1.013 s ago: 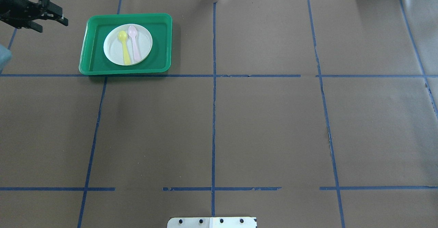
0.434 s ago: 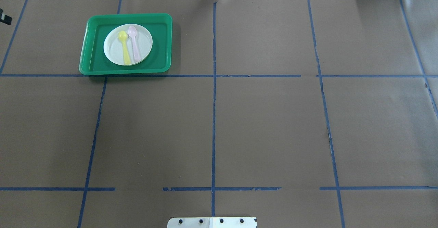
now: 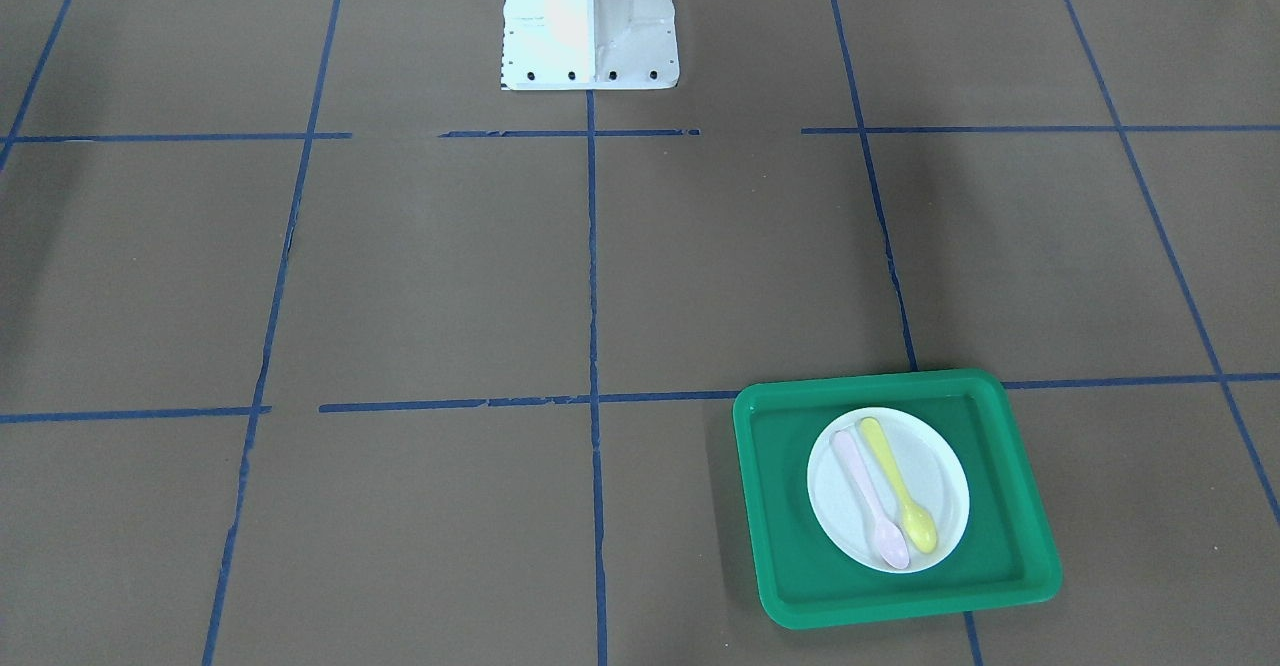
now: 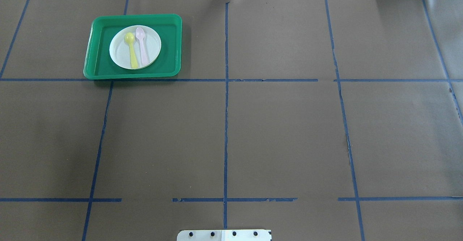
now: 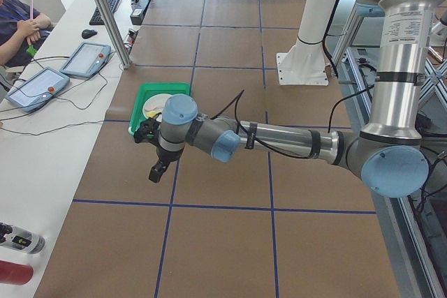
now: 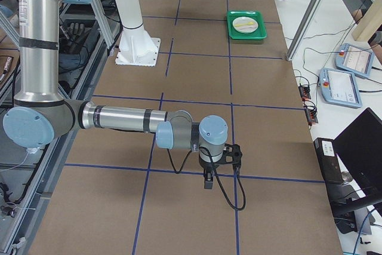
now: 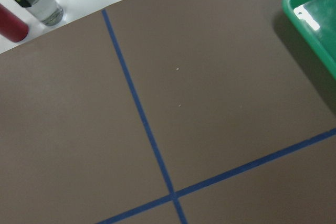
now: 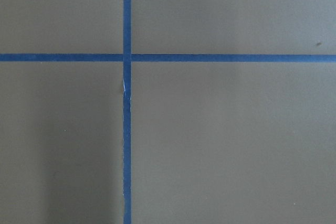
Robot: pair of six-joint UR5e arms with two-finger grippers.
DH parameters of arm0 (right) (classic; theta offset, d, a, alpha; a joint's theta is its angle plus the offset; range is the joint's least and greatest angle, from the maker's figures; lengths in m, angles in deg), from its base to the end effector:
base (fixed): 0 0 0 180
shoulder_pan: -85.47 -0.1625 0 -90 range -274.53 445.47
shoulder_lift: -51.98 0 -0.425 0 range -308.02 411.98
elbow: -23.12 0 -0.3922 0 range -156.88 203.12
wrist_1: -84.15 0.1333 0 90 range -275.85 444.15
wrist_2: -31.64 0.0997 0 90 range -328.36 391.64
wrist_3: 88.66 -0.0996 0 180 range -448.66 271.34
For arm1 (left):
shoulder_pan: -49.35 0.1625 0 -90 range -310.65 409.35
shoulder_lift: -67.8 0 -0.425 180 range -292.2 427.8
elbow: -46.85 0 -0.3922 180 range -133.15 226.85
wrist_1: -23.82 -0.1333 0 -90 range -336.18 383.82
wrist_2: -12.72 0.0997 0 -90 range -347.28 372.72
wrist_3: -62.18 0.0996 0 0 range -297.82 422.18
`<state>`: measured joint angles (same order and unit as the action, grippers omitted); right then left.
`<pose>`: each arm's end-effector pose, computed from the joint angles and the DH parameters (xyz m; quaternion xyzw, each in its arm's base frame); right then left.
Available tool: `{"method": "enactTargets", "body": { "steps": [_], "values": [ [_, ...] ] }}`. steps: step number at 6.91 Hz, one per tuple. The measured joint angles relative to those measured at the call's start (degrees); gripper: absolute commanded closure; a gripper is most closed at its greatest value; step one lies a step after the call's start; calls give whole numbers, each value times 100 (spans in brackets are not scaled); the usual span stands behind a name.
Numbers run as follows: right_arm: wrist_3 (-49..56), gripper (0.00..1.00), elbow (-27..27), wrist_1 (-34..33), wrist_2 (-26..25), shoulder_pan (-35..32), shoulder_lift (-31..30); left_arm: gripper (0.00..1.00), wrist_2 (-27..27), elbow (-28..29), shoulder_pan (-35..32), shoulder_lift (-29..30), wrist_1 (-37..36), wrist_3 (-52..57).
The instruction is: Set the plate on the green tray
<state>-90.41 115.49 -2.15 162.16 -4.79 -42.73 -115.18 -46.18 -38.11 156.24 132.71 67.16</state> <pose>0.0707 -0.4581 0.6754 0.0066 -0.3464 0.0123 0.9380 -0.0498 -0.5040 0.6163 0.1739 0.3160 0.1183 0.9251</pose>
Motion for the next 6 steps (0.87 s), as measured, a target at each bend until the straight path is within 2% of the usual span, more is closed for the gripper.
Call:
{"method": "enactTargets", "body": {
  "steps": [3, 6],
  "values": [
    [0, 0, 0, 0, 0, 0, 2, 0, -103, -28, -199, -236, -1596, 106],
    [0, 0, 0, 0, 0, 0, -2, 0, -773, -199, -259, -287, -1857, 80]
  ]
}}
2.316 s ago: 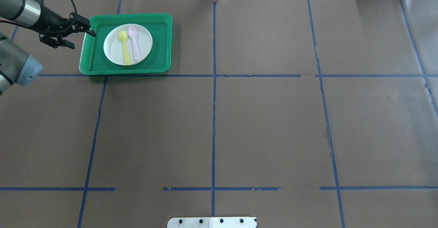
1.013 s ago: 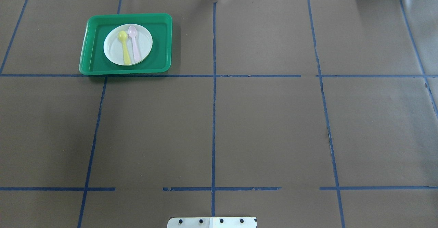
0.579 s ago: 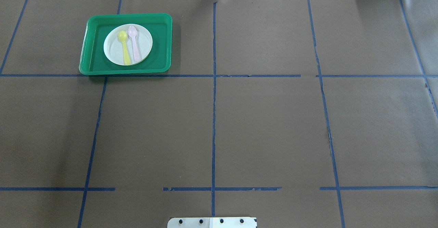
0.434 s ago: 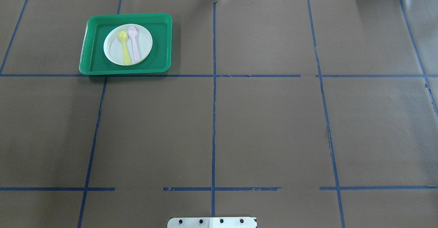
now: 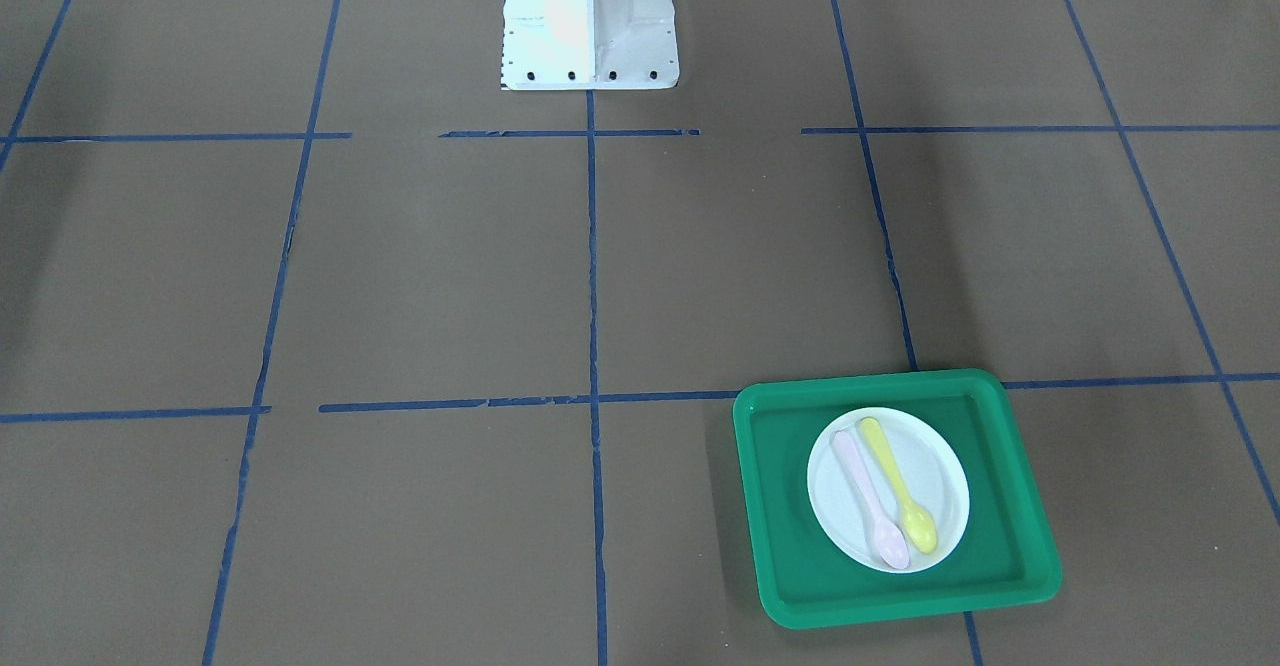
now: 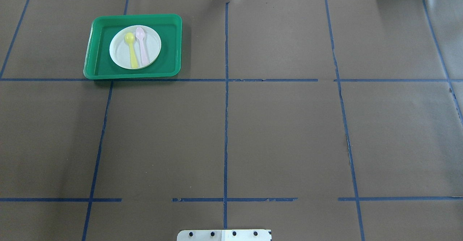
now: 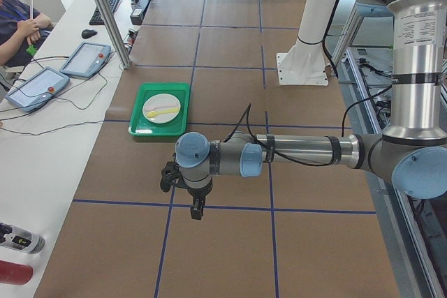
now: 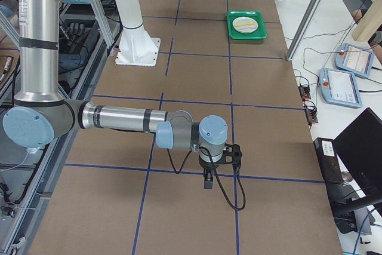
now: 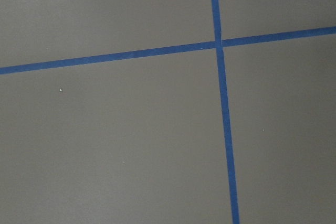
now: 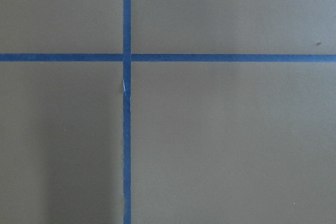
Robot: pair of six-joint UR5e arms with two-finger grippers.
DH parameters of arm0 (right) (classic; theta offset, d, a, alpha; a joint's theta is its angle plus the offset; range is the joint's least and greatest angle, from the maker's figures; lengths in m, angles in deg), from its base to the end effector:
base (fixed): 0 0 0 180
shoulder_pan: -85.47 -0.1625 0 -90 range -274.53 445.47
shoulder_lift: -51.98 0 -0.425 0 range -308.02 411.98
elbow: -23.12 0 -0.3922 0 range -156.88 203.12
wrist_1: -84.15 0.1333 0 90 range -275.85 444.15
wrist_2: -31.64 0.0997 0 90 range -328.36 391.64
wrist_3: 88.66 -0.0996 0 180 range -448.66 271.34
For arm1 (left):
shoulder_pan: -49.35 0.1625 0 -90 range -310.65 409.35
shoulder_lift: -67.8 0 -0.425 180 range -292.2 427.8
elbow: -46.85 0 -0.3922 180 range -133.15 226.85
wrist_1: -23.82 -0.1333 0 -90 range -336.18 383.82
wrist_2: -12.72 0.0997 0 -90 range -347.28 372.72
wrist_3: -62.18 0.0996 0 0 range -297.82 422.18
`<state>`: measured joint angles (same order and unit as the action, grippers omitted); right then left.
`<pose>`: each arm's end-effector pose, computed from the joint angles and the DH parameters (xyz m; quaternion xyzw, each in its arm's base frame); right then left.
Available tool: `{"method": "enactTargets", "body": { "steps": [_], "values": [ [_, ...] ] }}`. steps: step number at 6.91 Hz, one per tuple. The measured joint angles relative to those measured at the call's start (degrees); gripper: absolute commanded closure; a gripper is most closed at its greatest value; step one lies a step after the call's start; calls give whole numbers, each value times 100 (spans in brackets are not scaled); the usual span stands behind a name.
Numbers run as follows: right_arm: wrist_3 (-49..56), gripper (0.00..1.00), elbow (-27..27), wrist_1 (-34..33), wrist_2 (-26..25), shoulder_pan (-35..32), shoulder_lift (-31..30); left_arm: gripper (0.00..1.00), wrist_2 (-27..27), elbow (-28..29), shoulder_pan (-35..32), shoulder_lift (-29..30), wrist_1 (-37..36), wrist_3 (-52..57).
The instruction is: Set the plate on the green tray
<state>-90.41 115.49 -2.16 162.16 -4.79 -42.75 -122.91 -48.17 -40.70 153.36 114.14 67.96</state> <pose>0.0707 -0.4579 0.6756 0.0064 -0.3464 0.0124 0.9380 -0.0625 -0.4600 0.6503 0.0269 0.3869 0.0491 0.9204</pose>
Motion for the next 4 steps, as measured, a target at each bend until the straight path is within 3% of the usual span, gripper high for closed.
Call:
{"method": "enactTargets", "body": {
  "steps": [4],
  "values": [
    [0, 0, 0, 0, 0, 0, 2, 0, -217, -106, -127, -44, 36, 24]
  ]
}}
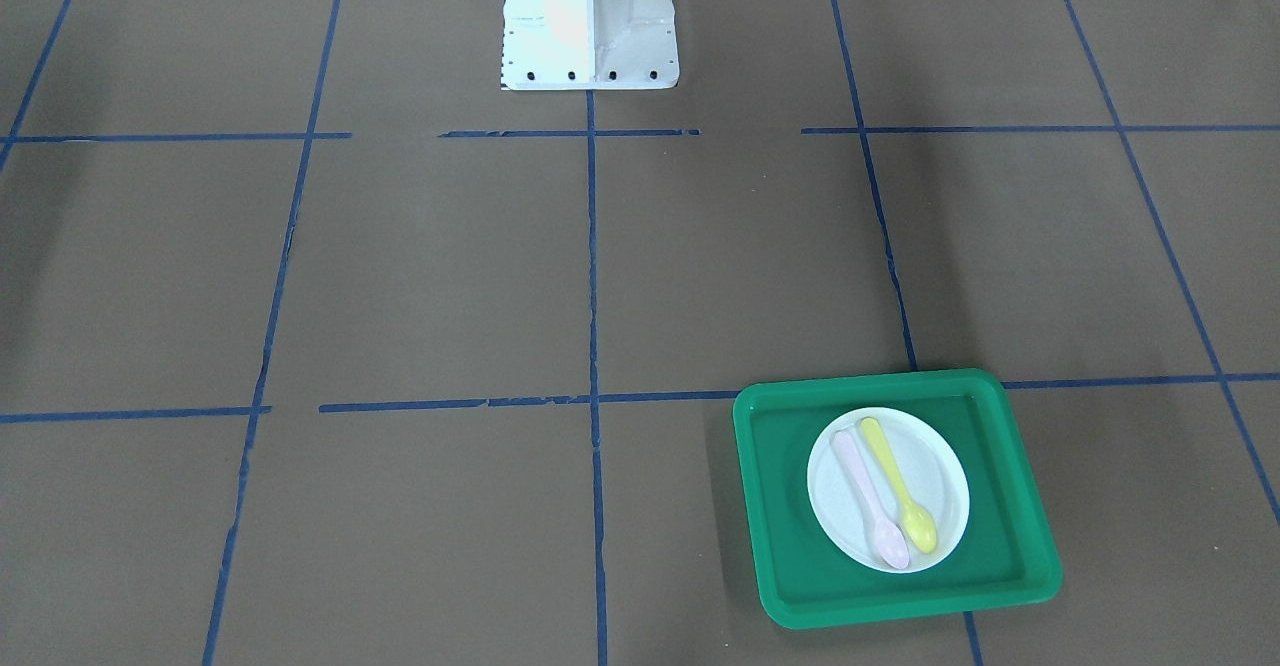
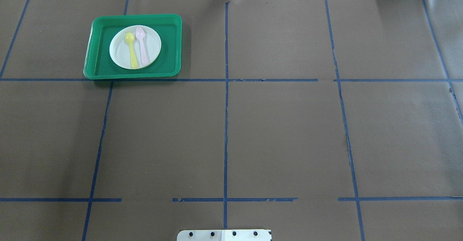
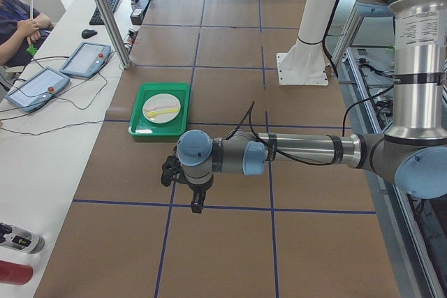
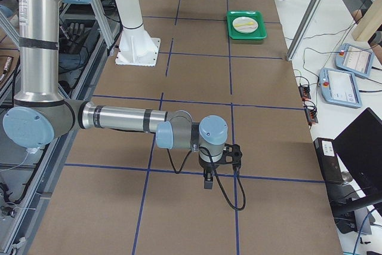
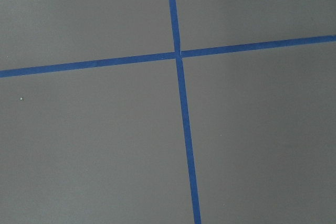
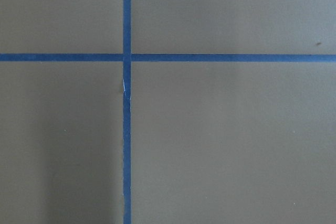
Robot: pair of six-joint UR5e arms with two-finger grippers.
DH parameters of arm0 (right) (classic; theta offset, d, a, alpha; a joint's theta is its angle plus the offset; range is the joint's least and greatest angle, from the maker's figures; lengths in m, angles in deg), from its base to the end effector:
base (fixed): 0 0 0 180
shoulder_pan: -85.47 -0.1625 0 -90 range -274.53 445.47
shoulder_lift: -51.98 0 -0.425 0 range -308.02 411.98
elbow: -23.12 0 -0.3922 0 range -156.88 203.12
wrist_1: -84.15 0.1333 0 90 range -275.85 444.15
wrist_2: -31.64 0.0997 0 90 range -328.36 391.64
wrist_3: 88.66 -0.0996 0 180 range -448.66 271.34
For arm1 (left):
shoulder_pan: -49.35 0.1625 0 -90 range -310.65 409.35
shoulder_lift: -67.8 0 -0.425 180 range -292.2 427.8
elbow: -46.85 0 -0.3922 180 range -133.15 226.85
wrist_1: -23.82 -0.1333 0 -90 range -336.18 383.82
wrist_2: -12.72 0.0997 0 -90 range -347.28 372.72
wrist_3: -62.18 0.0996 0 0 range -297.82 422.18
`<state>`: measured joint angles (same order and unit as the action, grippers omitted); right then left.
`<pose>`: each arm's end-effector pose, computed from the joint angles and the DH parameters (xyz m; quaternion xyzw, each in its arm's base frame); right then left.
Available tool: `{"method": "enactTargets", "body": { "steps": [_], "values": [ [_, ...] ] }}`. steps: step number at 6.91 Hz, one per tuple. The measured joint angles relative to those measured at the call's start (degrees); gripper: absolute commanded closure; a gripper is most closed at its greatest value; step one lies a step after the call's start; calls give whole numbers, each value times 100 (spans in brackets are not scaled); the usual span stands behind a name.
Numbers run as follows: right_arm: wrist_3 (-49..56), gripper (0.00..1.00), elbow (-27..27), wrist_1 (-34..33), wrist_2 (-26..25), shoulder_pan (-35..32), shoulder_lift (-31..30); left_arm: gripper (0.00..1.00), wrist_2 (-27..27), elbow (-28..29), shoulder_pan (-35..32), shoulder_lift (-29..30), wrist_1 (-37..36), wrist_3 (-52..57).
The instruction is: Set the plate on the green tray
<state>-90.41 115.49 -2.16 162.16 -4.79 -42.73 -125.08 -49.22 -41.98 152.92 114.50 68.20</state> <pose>0.0707 -0.4581 0.6754 0.0065 -0.3464 0.0124 0.9380 -0.0701 -0.4563 0.6414 0.0409 0.4033 0.0440 0.9131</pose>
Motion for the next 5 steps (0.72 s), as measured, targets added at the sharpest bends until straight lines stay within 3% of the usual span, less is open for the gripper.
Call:
{"method": "enactTargets", "body": {
  "steps": [5],
  "values": [
    [0, 0, 0, 2, 0, 0, 3, 0, -2, 43, -81, 57, 10, -43]
  ]
}}
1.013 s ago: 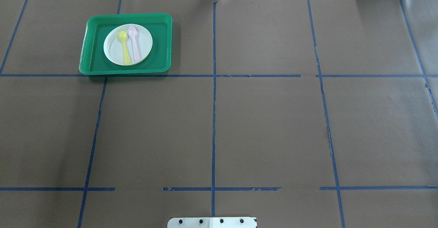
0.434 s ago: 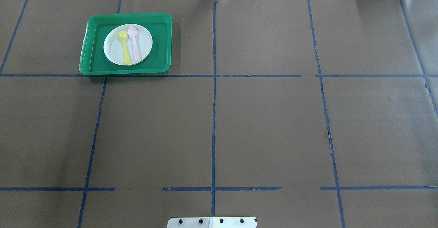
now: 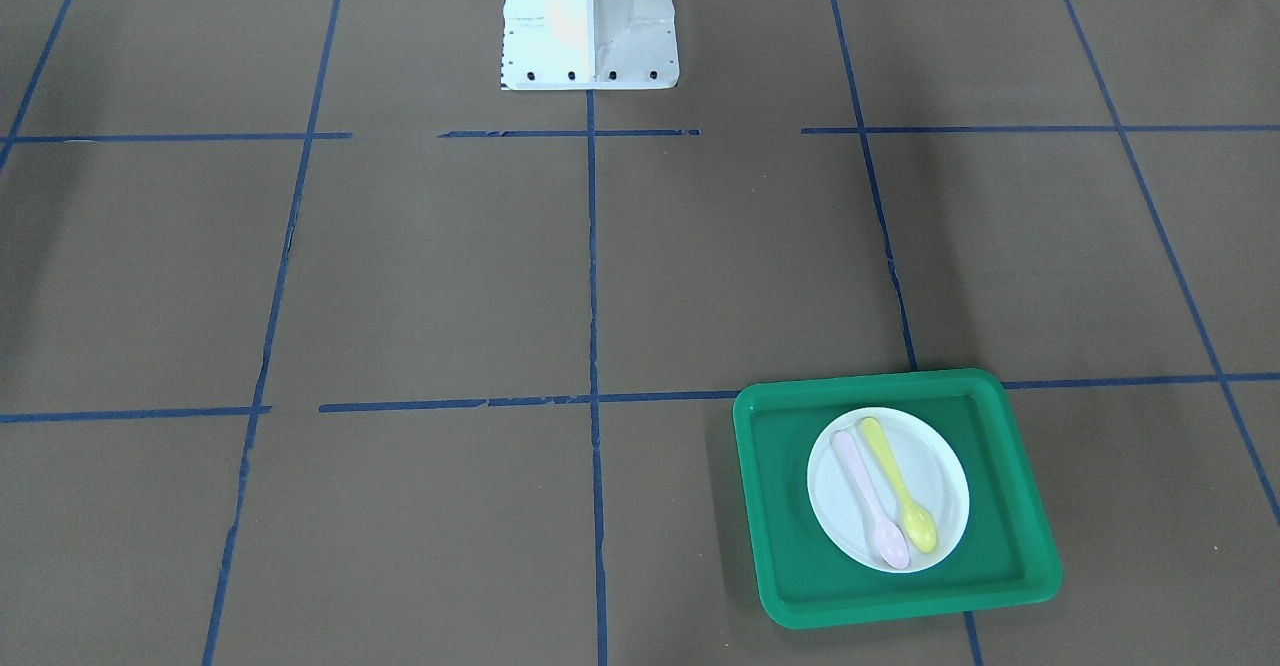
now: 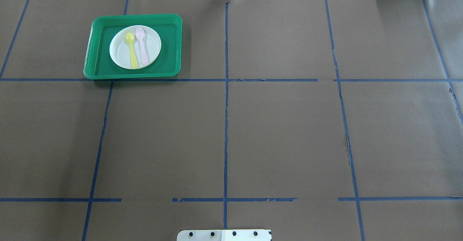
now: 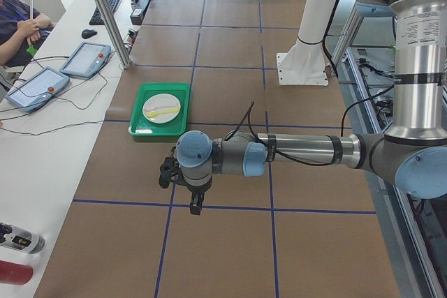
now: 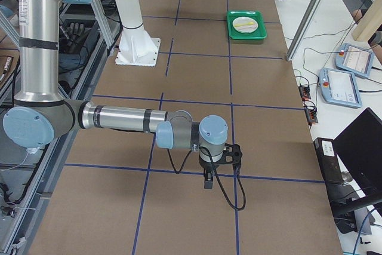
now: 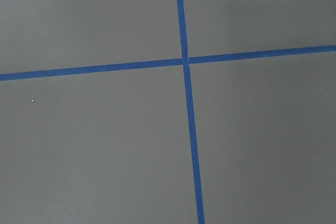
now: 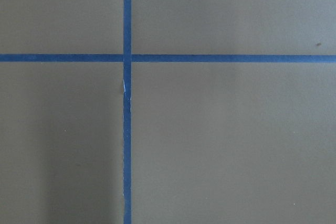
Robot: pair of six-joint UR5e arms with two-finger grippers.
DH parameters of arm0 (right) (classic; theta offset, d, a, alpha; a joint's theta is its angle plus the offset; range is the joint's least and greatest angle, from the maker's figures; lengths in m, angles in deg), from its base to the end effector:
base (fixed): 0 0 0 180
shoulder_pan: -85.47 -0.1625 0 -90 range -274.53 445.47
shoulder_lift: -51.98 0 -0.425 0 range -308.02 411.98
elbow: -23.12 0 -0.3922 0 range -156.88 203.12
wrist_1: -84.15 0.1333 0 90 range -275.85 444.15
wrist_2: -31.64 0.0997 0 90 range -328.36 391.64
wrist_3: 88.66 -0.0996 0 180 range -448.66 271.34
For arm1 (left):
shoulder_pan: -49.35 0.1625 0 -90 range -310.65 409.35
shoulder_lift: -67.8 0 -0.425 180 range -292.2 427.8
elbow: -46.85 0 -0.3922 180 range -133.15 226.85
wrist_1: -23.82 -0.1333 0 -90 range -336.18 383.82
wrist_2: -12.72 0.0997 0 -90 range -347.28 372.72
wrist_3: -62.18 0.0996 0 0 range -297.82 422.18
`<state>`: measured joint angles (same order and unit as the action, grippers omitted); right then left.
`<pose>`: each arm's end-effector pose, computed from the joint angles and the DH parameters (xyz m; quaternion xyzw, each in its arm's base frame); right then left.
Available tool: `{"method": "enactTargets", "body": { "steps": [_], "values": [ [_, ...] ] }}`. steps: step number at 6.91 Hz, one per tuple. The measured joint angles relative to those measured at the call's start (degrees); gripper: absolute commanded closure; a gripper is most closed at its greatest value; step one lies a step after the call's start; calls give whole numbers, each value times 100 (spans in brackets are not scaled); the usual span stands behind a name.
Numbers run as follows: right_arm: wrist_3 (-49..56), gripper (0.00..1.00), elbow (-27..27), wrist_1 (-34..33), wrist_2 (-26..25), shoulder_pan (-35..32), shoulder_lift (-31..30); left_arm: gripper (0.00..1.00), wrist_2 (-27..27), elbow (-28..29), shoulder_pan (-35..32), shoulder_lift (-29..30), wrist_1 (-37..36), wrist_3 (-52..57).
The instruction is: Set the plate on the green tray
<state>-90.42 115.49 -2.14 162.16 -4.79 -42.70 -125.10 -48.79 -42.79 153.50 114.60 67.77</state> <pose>0.0707 -0.4584 0.6751 0.0069 -0.3464 0.0123 0.9380 -0.0767 -0.4598 0.6403 0.0442 0.4032 0.0350 0.9134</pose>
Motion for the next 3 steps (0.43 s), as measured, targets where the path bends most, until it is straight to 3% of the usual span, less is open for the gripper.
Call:
{"method": "enactTargets", "body": {
  "steps": [3],
  "values": [
    [0, 0, 0, 1, -4, 0, -4, 0, 0, 9, -2, 30, 1, -8]
  ]
}}
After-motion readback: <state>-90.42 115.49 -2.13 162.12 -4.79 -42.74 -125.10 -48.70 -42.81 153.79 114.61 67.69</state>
